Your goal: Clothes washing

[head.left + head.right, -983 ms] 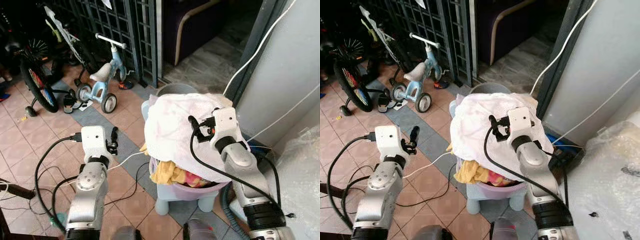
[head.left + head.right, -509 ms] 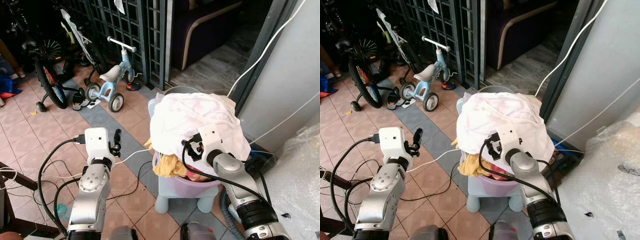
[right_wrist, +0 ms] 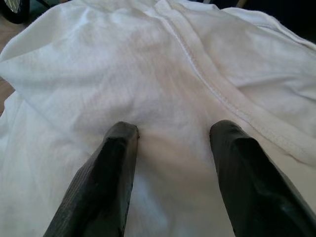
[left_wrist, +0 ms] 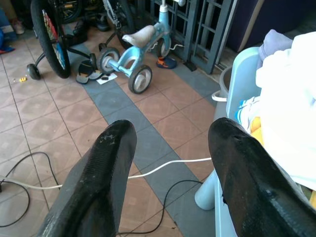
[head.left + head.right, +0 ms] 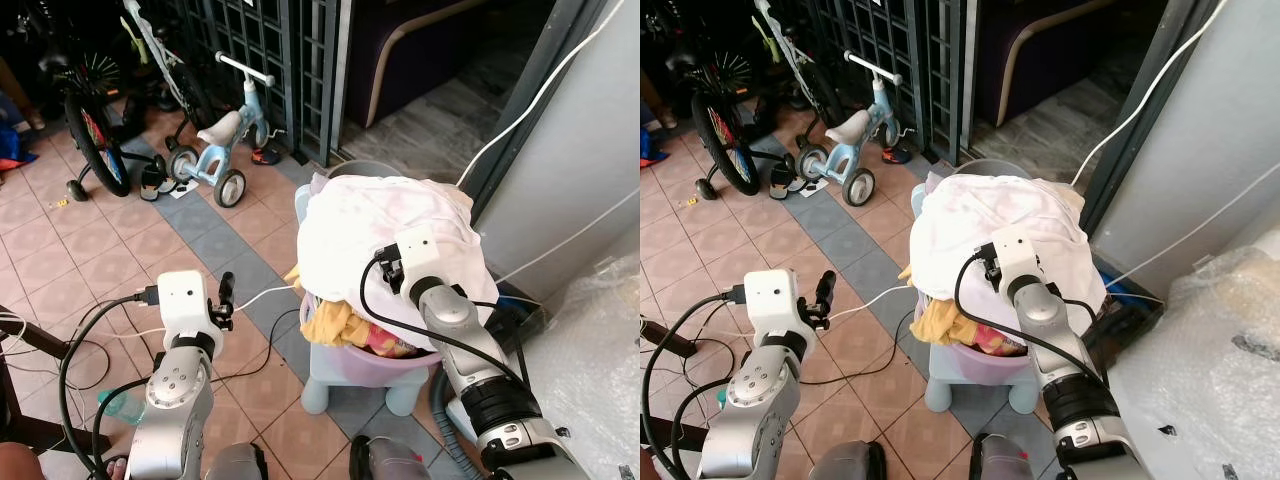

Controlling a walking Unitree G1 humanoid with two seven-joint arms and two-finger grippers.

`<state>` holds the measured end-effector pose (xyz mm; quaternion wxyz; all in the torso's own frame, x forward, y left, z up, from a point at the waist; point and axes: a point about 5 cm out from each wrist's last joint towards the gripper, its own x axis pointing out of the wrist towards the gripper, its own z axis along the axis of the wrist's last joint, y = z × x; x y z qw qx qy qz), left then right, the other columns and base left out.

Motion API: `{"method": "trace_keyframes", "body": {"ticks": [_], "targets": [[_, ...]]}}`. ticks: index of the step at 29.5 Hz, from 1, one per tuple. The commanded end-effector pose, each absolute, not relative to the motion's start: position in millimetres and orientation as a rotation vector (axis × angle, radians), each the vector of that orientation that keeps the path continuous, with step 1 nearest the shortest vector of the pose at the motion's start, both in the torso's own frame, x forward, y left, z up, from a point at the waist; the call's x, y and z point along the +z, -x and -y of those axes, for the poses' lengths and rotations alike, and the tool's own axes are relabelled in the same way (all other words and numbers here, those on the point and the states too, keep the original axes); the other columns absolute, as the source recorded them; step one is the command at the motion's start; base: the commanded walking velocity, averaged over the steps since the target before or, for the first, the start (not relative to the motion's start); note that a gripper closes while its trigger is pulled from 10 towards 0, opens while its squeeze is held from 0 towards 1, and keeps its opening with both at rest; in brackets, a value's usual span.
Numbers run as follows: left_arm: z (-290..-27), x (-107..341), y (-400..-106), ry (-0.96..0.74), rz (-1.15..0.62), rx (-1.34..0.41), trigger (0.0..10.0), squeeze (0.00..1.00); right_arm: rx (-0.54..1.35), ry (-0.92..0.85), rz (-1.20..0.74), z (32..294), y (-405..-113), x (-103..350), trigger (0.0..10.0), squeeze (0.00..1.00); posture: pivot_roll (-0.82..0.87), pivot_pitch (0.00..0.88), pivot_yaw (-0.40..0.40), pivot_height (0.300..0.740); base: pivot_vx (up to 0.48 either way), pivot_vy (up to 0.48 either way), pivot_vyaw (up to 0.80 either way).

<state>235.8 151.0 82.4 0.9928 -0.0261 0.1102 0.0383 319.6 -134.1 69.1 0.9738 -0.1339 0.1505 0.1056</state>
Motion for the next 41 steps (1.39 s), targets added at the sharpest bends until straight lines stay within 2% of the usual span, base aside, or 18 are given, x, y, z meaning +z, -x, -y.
{"method": "trace_keyframes", "body": {"ticks": [1,2,5,6,14,17,21,28,30,36,41], "targets": [[-149.8,86.0,-235.0,0.050,-0.218,0.080,10.0,0.00,0.222,0.279,-0.343,131.5,-317.9,62.4,2.1,0.00,0.07,0.173,0.003,0.740,0.000,0.000,0.00],[-149.8,86.3,-232.8,0.055,-0.225,0.082,10.0,0.00,0.246,0.271,-0.386,127.4,-314.8,54.5,1.7,0.00,0.08,0.191,0.002,0.740,0.000,0.000,0.00],[-150.2,86.6,-230.4,0.057,-0.231,0.084,10.0,0.00,0.268,0.259,-0.429,123.5,-311.0,46.1,1.6,0.00,0.08,0.198,0.001,0.740,0.000,0.000,0.00],[-150.8,86.6,-230.0,0.055,-0.232,0.086,10.0,0.00,0.271,0.243,-0.432,122.3,-310.6,45.2,0.0,0.00,0.08,0.200,0.000,0.740,0.000,0.000,0.00],[-152.2,86.9,-229.8,0.044,-0.240,0.090,10.0,0.00,0.221,0.192,-0.395,128.9,-314.4,50.3,0.0,0.00,0.08,0.201,-0.003,0.740,0.000,0.000,0.00],[-153.0,87.0,-231.5,0.043,-0.237,0.093,10.0,0.00,0.182,0.114,-0.284,133.6,-321.0,67.6,0.0,0.00,0.07,0.191,-0.002,0.740,0.000,0.000,0.00],[-153.8,86.2,-234.5,0.031,-0.231,0.085,10.0,0.00,0.221,0.018,-0.151,132.8,-323.5,90.5,0.0,0.00,0.05,0.156,0.005,0.740,0.000,0.000,0.00],[-150.8,83.2,-241.2,0.010,-0.217,0.053,10.0,0.00,0.258,-0.127,-0.074,143.2,-307.6,109.1,0.0,0.00,0.01,0.089,0.021,0.740,0.000,0.000,0.00],[-149.8,80.8,-243.7,0.008,-0.222,0.041,10.0,0.00,0.262,-0.162,-0.061,149.0,-295.2,111.9,0.0,0.00,0.00,0.063,0.034,0.740,0.000,0.000,0.00],[-148.2,80.0,-251.3,-0.002,-0.215,0.019,10.0,0.00,0.251,-0.185,-0.037,152.3,-279.1,112.5,0.0,0.00,-0.02,0.030,0.056,0.740,0.000,0.000,0.00],[-148.9,85.5,-260.9,-0.004,-0.186,0.014,10.0,0.00,0.265,-0.242,0.120,150.6,-280.0,154.8,0.0,0.00,-0.04,0.009,0.071,0.740,0.000,0.000,0.00]]}}
